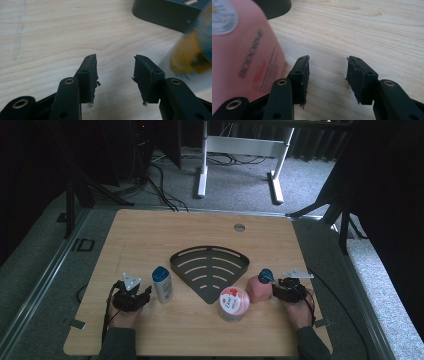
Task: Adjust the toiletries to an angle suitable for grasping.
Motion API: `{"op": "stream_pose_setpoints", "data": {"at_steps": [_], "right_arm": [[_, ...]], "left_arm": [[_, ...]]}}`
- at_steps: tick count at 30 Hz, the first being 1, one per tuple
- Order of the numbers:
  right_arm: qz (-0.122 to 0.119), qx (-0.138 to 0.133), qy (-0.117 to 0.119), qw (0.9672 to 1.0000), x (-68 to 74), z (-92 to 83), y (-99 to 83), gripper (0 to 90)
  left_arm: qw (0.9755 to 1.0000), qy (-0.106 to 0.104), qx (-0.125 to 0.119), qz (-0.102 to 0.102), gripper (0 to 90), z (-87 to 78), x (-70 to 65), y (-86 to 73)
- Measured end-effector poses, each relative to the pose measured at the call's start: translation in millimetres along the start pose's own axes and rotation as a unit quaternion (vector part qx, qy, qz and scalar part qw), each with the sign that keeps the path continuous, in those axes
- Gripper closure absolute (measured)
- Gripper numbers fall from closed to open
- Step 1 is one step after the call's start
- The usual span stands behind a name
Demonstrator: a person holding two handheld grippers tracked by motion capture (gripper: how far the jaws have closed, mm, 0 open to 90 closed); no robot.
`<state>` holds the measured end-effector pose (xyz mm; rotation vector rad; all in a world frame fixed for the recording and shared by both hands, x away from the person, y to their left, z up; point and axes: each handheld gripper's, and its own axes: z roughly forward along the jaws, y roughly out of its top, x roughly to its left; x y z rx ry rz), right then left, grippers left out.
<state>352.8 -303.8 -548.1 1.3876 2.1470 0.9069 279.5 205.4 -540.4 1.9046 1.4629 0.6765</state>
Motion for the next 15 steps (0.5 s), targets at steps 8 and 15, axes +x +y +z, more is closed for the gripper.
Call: {"op": "stream_pose_setpoints", "data": {"at_steps": [8,15], "right_arm": [[-0.005,0.001,0.004,1.0000,6.0,-9.8,-5.8,51.4],[-0.008,0.001,0.006,1.0000,11.7,-17.9,-10.7,51.1]], "left_arm": [[0.9998,-0.005,0.006,0.016,53.6,-7.8,-11.4,-6.5],[0.9995,-0.014,0.012,0.026,54.4,-10.5,-18.5,-11.1]]}}
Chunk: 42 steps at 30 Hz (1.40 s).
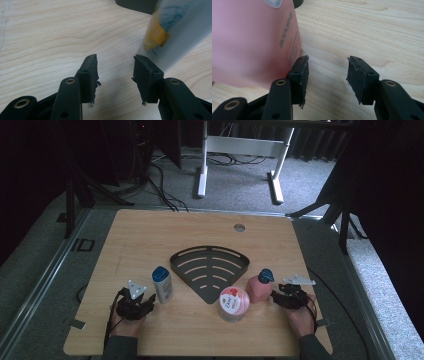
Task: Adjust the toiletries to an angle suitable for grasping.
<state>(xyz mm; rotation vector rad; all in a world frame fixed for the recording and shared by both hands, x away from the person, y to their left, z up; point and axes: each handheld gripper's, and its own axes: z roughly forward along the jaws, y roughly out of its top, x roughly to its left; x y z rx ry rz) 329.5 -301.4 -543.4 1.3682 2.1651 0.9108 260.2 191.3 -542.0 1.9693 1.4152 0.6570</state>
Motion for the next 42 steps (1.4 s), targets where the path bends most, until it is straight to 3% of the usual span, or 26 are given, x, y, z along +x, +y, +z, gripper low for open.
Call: {"op": "stream_pose_setpoints", "data": {"at_steps": [26,42], "right_arm": [[-0.001,0.015,0.008,0.9999,13.7,-18.9,-17.5,49.4],[-0.019,0.025,0.043,0.9986,29.7,-25.2,-24.1,55.6]], "left_arm": [[0.9980,-0.044,0.012,0.043,56.6,-9.3,-31.0,-11.2],[0.9946,-0.073,0.013,0.073,58.8,-7.1,-49.7,-10.4]]}}
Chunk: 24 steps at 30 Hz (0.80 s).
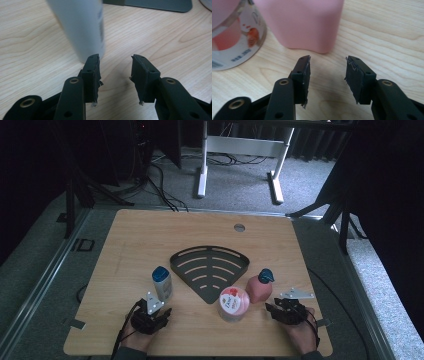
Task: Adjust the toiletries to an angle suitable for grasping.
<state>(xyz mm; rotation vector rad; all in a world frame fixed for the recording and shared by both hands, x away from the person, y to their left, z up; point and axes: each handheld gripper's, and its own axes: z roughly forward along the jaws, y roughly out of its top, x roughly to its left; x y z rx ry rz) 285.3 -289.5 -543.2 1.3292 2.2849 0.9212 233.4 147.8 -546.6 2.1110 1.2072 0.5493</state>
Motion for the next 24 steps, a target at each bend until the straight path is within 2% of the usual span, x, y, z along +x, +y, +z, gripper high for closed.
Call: {"op": "stream_pose_setpoints", "data": {"at_steps": [5,8,15,19,22,24], "right_arm": [[-0.004,-0.001,0.010,0.9999,3.2,-1.1,-0.4,60.6],[-0.015,-0.003,0.018,0.9997,8.3,-1.2,0.3,66.1],[-0.031,-0.009,0.030,0.9990,17.7,-0.5,2.9,72.6],[-0.047,-0.012,0.041,0.9980,25.9,0.7,6.1,80.3],[-0.067,-0.025,0.050,0.9962,35.0,-0.3,11.0,89.8],[-0.070,-0.027,0.052,0.9959,36.8,-0.1,12.7,90.0]], "left_arm": [[0.9998,-0.015,-0.001,0.010,61.4,2.5,-9.1,2.1],[0.9996,-0.023,-0.001,0.018,63.4,5.3,-15.6,3.9],[0.9985,-0.043,0.003,0.034,69.0,13.1,-28.0,10.6],[0.9972,-0.059,0.000,0.047,76.9,18.3,-35.0,17.3],[0.9966,-0.066,-0.006,0.048,89.5,21.9,-39.0,22.0],[0.9962,-0.073,-0.013,0.045,89.8,24.6,-41.1,26.0]]}}
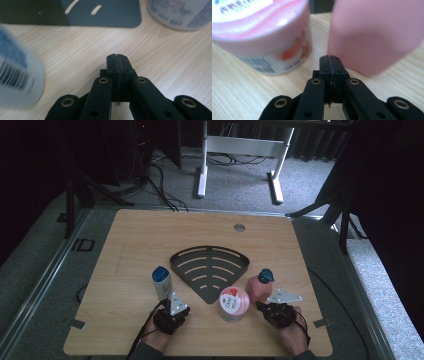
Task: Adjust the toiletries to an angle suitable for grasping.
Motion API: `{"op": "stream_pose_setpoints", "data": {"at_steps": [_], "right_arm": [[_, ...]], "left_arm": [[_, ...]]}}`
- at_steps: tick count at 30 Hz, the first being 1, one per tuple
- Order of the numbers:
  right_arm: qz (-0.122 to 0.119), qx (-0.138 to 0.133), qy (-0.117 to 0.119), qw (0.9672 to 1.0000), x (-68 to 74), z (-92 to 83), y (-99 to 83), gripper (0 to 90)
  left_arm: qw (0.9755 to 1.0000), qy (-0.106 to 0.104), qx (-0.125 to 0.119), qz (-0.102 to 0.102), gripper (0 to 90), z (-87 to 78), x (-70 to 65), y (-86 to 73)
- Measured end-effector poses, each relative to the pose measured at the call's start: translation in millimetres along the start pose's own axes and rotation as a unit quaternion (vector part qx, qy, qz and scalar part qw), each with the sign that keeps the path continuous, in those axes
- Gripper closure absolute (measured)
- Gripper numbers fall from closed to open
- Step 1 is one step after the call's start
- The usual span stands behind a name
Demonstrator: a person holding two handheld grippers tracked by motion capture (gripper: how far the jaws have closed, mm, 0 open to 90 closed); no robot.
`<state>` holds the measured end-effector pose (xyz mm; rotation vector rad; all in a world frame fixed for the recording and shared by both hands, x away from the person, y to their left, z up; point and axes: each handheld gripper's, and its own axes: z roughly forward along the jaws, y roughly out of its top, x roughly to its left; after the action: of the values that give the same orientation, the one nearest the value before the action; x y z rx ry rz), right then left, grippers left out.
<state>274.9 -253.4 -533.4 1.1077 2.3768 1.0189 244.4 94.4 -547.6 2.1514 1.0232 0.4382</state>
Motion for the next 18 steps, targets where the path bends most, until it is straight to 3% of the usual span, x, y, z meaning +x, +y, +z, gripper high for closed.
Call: {"op": "stream_pose_setpoints", "data": {"at_steps": [6,14,18], "right_arm": [[-0.013,-0.009,0.009,0.9998,8.3,4.3,7.2,90.0],[-0.021,-0.018,0.013,0.9995,11.4,8.8,13.4,90.0],[-0.023,-0.017,0.014,0.9995,11.8,10.9,15.0,90.0]], "left_arm": [[0.9993,-0.035,-0.011,-0.007,90.0,9.9,-5.3,13.8],[0.9981,-0.051,-0.028,0.019,89.8,20.6,-22.0,37.8],[0.9976,-0.056,-0.035,0.022,89.6,25.1,-27.4,45.4]]}}
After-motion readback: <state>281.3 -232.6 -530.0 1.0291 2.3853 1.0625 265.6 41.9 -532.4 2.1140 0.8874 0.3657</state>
